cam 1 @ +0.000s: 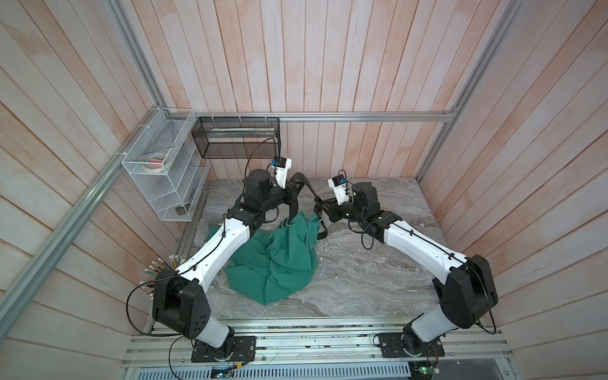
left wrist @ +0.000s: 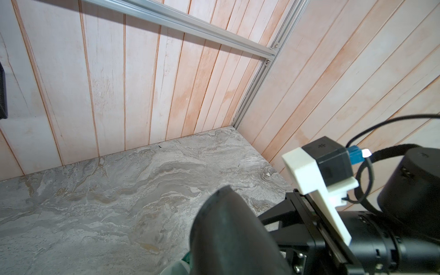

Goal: Remove the belt from the trousers

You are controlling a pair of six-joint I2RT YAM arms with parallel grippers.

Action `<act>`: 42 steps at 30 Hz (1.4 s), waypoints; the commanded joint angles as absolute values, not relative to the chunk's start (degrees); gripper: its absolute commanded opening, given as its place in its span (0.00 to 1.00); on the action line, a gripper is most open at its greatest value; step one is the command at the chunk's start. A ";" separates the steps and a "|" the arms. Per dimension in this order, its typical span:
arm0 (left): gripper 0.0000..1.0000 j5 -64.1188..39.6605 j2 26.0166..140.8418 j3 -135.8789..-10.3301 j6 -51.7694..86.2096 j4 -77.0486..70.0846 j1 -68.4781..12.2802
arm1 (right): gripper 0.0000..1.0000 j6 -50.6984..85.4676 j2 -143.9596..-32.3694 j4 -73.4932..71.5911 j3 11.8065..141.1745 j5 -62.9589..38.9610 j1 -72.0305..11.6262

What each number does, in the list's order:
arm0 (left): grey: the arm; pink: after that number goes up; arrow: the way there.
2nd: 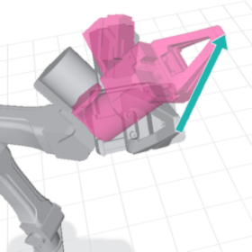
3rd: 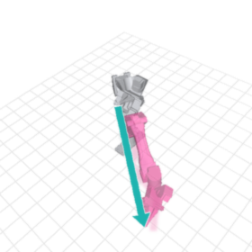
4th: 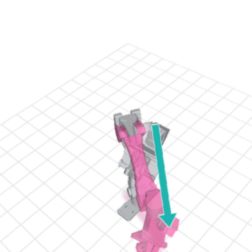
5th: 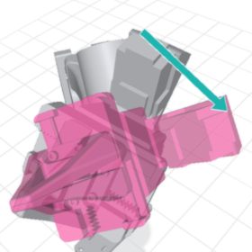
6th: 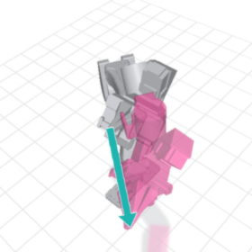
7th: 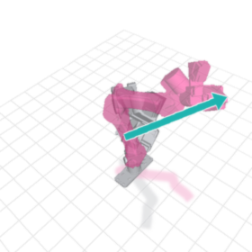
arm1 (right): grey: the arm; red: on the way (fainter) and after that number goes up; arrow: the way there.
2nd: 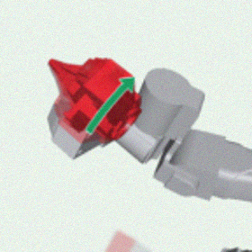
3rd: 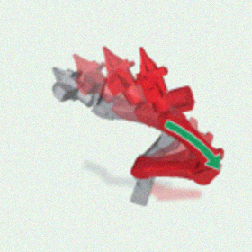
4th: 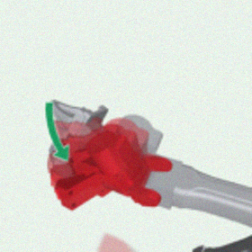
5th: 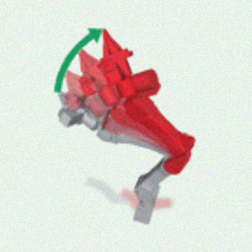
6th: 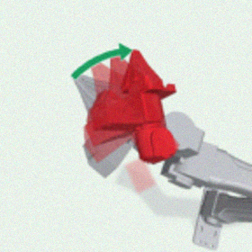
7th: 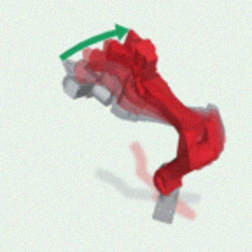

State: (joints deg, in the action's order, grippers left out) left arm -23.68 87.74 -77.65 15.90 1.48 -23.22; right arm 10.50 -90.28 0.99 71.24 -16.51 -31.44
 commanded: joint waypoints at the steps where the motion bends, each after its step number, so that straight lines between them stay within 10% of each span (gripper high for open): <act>1: 0.00 -25.48 84.22 -78.16 17.55 -7.76 -22.21 | 0.12 11.77 -92.46 4.75 70.36 -14.41 -30.35; 6: 0.00 -26.44 83.94 -77.26 19.11 -9.18 -21.62 | 0.46 11.78 -91.72 2.12 68.86 -14.33 -30.60; 31: 0.00 -25.97 84.84 -75.76 21.70 -9.91 -21.36 | 0.54 5.80 -88.75 -4.92 67.44 -11.37 -35.00; 38: 0.00 -27.15 84.34 -74.90 22.98 -11.58 -21.35 | 0.36 6.06 -94.25 -5.97 73.00 -7.47 -35.17; 42: 0.00 -27.67 84.30 -75.56 23.03 -10.80 -21.20 | 0.42 4.15 -95.47 -9.05 75.38 -7.00 -35.27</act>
State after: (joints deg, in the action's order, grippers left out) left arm -25.74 86.87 -75.18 22.13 -7.11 -21.63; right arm 5.48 -94.41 -4.99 72.12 -9.04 -35.11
